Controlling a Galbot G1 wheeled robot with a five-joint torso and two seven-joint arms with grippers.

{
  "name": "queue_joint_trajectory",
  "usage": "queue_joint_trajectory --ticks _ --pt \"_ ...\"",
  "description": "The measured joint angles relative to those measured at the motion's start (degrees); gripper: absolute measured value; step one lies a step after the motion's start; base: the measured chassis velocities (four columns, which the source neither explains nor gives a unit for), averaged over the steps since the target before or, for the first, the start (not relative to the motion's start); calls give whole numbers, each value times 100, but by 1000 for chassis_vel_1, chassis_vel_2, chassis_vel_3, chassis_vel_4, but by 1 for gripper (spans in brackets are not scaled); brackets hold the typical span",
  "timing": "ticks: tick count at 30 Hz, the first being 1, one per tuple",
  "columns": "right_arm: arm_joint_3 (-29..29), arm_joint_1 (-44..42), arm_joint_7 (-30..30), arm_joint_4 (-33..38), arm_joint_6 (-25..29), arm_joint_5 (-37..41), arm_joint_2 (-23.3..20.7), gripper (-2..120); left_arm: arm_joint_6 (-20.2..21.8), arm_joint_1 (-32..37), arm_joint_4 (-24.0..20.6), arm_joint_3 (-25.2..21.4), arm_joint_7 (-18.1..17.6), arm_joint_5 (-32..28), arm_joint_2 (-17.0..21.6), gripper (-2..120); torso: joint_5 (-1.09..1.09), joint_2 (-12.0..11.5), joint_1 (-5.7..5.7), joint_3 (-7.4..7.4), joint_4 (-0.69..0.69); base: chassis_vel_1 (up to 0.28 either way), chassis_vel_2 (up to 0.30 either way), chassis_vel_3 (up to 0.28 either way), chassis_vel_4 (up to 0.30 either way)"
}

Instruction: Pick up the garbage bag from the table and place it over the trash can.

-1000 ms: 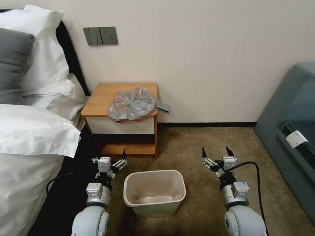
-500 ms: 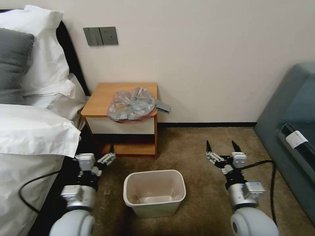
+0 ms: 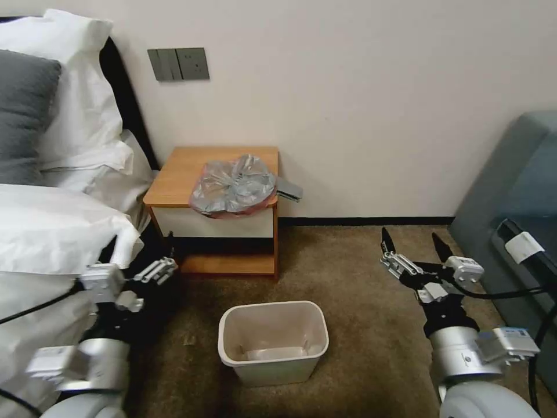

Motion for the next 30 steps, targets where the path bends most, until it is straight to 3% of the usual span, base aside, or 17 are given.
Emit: queue_joint_trajectory --ticks 9,13,17,18,21,22,25,26,28,30 --pt "-21 180 55 -285 -39 294 -191 100 -4 11 197 122 -87 157 47 100 2 0 0 0 -1 0 0 0 0" --pt "-70 413 78 -496 -41 883 -314 100 -26 37 313 136 -110 240 50 100 2 -1 0 0 -1 0 0 0 0" --pt "-169 949 270 -891 -162 2213 -511 100 -37 143 302 107 -122 252 44 100 2 -1 0 1 -1 0 0 0 0" --pt "-169 949 270 -891 -162 2213 -511 100 -37 143 302 107 -122 252 44 100 2 -1 0 1 -1 0 0 0 0" --pt "-228 1493 536 -1297 -282 3477 -655 100 -99 264 209 75 -138 222 14 100 2 0 0 1 -1 0 0 0 0" --pt "-228 1493 536 -1297 -282 3477 -655 100 -99 264 209 75 -138 222 14 100 2 0 0 1 -1 0 0 0 0" --pt "-247 2059 986 -1576 -594 5308 -697 100 -298 400 153 54 -132 203 -31 100 1 -1 0 1 -1 0 0 0 0" --pt "-247 2059 986 -1576 -594 5308 -697 100 -298 400 153 54 -132 203 -31 100 1 -1 0 1 -1 0 0 0 0" --pt "-217 2430 1339 -1746 -847 6580 -663 100 -459 521 143 41 -134 220 -66 100 1 -1 0 1 -1 0 0 0 0" --pt "-213 2531 1429 -1810 -907 6826 -647 100 -487 547 139 38 -142 222 -72 100 1 0 0 1 1 0 0 0 0"
